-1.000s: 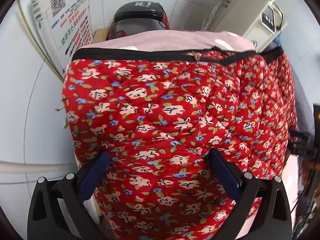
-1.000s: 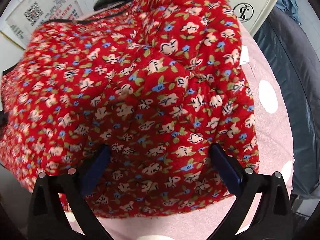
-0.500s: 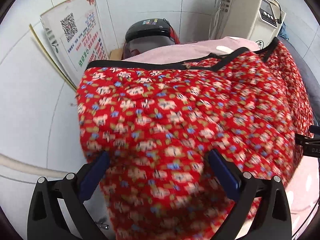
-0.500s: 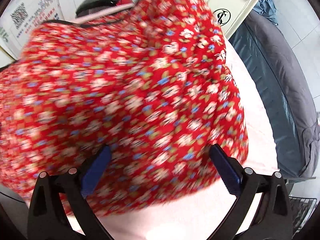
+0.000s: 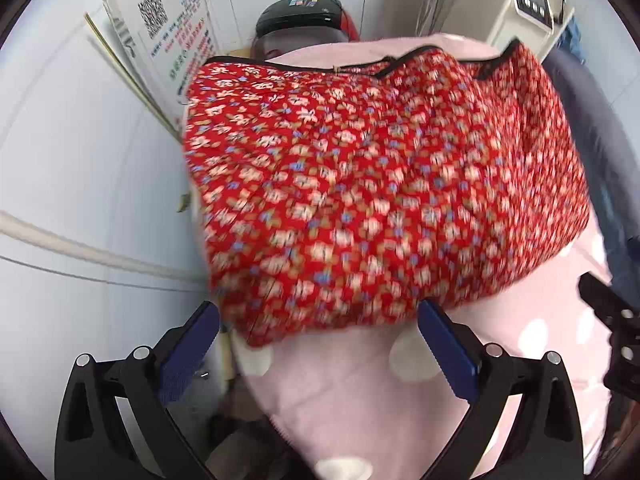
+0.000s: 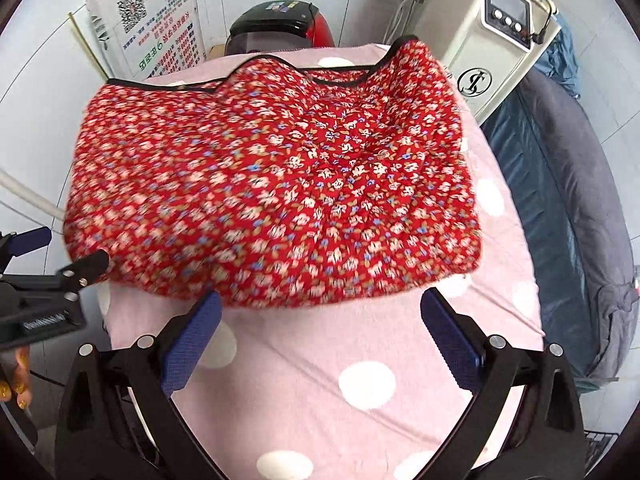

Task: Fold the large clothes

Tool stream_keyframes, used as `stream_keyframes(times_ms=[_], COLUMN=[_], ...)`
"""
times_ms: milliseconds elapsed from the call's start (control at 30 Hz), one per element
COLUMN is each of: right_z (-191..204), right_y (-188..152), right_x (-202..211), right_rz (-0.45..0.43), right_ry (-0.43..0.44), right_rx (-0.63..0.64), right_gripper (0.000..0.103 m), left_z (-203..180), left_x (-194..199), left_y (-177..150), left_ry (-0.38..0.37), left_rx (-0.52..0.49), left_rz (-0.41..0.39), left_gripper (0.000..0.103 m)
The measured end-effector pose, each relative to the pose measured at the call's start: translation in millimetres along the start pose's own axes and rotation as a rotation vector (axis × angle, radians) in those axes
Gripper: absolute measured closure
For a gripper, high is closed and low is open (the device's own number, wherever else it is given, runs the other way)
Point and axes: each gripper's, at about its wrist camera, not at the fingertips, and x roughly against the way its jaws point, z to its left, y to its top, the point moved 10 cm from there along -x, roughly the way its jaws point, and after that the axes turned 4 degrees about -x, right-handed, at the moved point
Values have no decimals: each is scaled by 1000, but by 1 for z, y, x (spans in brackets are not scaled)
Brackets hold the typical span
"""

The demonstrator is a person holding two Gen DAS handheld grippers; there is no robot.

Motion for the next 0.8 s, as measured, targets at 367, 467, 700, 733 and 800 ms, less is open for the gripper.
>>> stream_keyframes(times_ms=[367, 467, 700, 733, 800], right_z=[-6, -5, -3, -3, -3], right_y=[-8, -11, -16, -16, -16], right_x=[36, 41, 48, 49, 49], right_rz=[-50, -55, -60, -64, -71], right_ry=[18, 31, 49, 51, 49], right_rx=[-6, -19, -36, -40, -46], right_gripper=[5, 5, 5, 5, 5], left_z=[-19, -17, -14, -14, -16], left_x=[34, 41, 43, 43, 43], left_y=[-39, -42, -40, -40, -40], left_ry=[50, 48, 52, 55, 63], left_rx=[-41, -45, -53, -56, -69], left_rz=[28, 10, -3, -2, -4], left_gripper=[6, 6, 6, 6, 6])
